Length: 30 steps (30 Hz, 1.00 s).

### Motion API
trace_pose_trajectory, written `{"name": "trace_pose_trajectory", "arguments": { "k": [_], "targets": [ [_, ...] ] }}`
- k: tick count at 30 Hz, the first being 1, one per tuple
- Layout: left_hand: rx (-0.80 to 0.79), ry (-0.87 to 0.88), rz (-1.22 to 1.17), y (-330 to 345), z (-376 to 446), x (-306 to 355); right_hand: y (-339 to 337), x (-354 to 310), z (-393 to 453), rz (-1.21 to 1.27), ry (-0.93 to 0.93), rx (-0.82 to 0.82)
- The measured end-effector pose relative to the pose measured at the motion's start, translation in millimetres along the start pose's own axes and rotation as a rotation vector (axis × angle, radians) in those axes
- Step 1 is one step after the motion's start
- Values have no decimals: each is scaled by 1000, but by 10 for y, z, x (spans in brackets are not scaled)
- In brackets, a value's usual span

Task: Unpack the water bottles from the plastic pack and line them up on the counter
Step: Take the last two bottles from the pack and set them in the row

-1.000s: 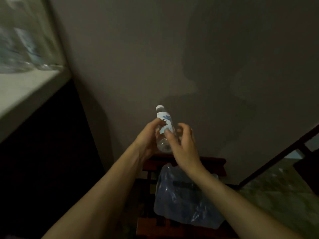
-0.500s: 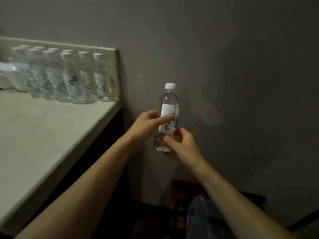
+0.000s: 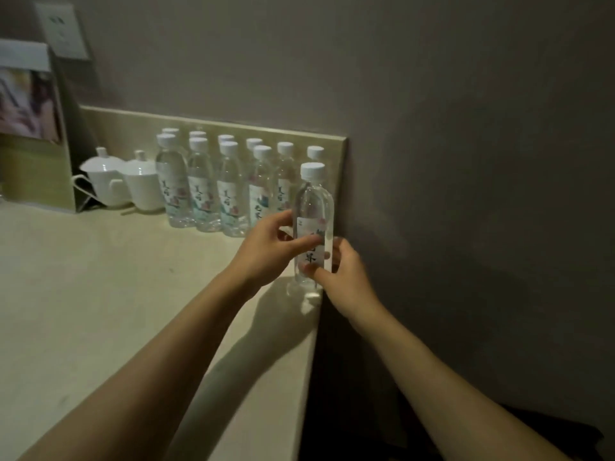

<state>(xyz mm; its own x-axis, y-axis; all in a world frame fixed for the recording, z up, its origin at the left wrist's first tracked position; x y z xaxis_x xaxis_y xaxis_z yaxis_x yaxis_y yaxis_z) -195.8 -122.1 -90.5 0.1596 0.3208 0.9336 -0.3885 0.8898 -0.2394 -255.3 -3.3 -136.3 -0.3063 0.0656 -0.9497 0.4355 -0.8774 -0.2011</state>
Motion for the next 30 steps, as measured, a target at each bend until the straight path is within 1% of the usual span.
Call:
{"name": "trace_pose_trajectory", "arguments": {
  "k": [5, 11, 14, 18, 22, 24, 30],
  "targets": [
    [80, -2, 114, -275, 182, -164, 329, -62, 245, -95, 2, -15],
    [156, -4, 200, -289, 377, -253, 429, 81, 511, -156, -1, 36],
    [208, 9, 234, -315, 435, -280, 481, 104, 639, -181, -38, 33],
    [286, -7, 363, -383, 500, -397, 476, 129, 781, -367, -53, 76],
    [296, -78, 405, -448, 571, -581, 484, 178, 862, -465, -14, 100],
    [300, -80, 399, -489, 616, -644, 507, 182, 901, -502, -6, 114],
    [186, -78, 239, -473, 727, -792, 587, 120, 938, -573, 57, 227]
  ]
}}
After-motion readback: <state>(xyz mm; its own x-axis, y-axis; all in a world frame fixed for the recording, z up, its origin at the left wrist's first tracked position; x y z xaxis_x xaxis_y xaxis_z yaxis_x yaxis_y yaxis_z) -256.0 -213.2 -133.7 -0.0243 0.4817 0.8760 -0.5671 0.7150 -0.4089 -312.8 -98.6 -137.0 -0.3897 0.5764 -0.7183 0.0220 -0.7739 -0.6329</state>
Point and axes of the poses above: each hand's wrist, its own z-axis towards the middle knuckle, its own y-axis out of the palm, x = y × z, the point moved 8 cm from there along z, towards the middle knuckle, and after that the axes turned 2 degrees about -y, right-handed, at the moved point
